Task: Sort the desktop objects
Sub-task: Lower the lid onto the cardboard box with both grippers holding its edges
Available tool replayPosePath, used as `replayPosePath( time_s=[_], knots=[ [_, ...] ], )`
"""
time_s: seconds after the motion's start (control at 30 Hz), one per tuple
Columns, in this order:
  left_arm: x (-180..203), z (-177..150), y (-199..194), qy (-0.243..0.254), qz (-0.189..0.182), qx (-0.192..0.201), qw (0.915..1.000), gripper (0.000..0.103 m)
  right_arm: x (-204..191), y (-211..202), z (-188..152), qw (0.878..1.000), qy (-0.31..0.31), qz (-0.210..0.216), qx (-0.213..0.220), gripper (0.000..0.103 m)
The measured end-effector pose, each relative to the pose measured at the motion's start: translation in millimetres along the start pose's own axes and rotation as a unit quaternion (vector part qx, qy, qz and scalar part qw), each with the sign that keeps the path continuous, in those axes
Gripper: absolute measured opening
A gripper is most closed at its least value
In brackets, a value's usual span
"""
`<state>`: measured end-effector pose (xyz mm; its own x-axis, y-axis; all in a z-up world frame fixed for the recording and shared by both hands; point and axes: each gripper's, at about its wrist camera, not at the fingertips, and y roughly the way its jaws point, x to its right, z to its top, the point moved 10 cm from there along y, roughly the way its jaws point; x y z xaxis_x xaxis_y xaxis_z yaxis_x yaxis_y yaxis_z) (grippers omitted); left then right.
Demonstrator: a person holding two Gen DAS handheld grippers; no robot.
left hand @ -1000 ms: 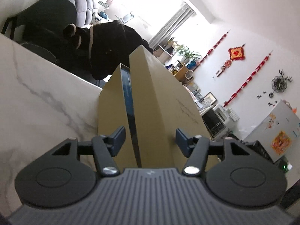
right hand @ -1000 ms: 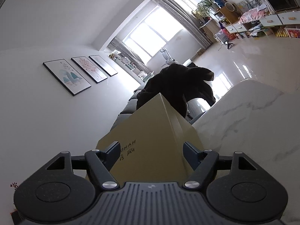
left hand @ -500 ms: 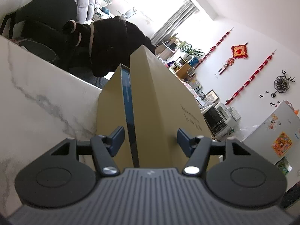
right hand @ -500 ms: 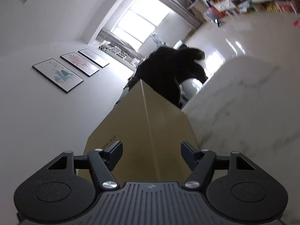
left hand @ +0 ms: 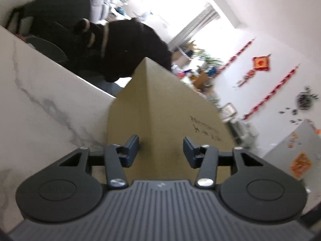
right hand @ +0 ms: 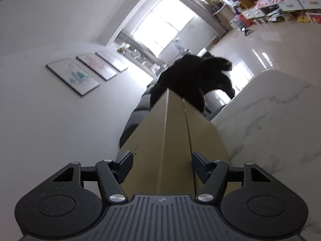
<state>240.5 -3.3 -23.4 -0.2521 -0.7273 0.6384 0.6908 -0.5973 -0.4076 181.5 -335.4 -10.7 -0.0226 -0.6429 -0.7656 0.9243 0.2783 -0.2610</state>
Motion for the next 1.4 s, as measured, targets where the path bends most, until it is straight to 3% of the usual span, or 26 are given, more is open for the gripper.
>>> replayPosePath(
  time_s=[0.13, 0.3, 0.4, 0.53, 0.7, 1.0, 1.4],
  knots=[
    [1, -3, 0, 0.009, -0.002, 0.002, 1.0000, 0.048, -8, 8, -3, 0.999, -0.046, -0.026, 0.012, 0.059],
    [-3, 1, 3, -0.012, -0.028, -0.001, 0.9995, 0.050, -4, 18, -1, 0.996, -0.067, -0.050, 0.024, 0.060],
    [-15, -3, 14, -0.040, -0.034, -0.029, 0.9982, 0.053, -5, 19, 0, 0.995, -0.077, -0.057, 0.026, 0.061],
    [-24, -13, 18, -0.085, -0.065, -0.051, 0.9930, 0.057, -4, 22, 0, 0.995, -0.085, -0.056, 0.023, 0.062],
    [-23, -21, 18, -0.102, -0.081, -0.059, 0.9898, 0.058, -2, 24, 0, 0.995, -0.083, -0.049, 0.022, 0.062],
    [8, -7, 10, -0.039, -0.066, -0.033, 0.9965, 0.058, 7, 24, 3, 0.997, -0.046, -0.051, 0.020, 0.064],
    [-1, 3, 19, -0.014, -0.031, -0.019, 0.9992, 0.061, 6, 26, 12, 0.996, -0.058, -0.061, 0.023, 0.067]
  ],
)
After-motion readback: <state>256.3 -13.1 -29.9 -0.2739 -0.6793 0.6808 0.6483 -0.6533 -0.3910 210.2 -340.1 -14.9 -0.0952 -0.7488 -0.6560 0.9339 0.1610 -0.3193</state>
